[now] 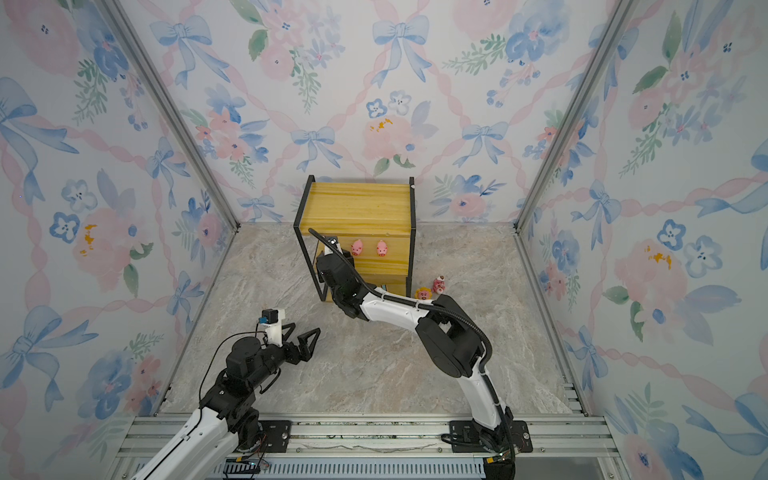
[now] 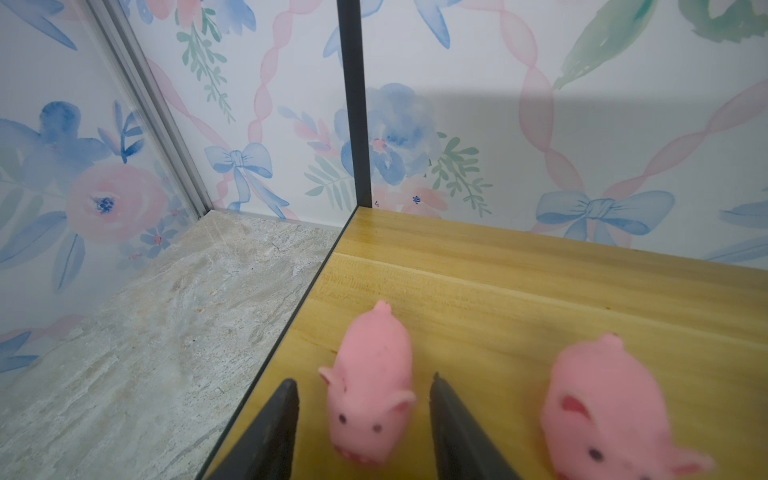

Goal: Place and organize the plastic toys onto the shelf
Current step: 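Lower the pig beside the other two pigs and open the right gripper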

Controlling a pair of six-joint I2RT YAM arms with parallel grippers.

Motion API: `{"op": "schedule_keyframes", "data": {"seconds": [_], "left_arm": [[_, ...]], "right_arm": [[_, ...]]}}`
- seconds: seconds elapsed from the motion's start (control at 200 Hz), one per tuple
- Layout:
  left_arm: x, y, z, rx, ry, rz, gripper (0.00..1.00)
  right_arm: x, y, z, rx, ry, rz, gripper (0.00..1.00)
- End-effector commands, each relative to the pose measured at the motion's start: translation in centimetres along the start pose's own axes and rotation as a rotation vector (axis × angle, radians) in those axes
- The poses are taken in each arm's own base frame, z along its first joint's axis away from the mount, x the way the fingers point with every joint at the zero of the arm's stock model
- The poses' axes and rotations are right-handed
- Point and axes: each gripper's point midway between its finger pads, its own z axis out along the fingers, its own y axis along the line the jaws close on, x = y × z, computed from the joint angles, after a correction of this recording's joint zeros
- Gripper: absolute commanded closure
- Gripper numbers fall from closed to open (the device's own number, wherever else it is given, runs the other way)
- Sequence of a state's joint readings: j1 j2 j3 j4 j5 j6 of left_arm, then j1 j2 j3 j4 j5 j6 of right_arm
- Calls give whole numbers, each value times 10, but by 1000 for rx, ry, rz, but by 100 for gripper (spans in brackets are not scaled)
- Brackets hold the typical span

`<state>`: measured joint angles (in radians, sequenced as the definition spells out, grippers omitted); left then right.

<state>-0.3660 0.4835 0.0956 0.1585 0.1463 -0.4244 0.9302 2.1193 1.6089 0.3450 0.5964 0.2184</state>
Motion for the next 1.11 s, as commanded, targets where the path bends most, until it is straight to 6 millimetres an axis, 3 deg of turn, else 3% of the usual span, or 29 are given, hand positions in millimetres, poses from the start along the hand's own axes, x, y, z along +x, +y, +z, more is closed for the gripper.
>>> {"op": "schedule_keyframes", "data": {"seconds": [0.0, 0.375, 0.93, 1.1], "left_arm": [[2, -1, 0, 13, -3, 0, 2], [1, -1, 0, 13, -3, 1, 2], [2, -2, -1, 16, -6, 1, 2], [1, -2, -1, 14, -6, 1, 2]], "right_arm": [[-9, -4, 4, 12, -31, 27, 39], [-8, -6, -12, 4, -34, 17, 33], [7, -8, -59, -62, 29, -55, 27], [15, 4, -81, -173, 81, -103, 26]]}}
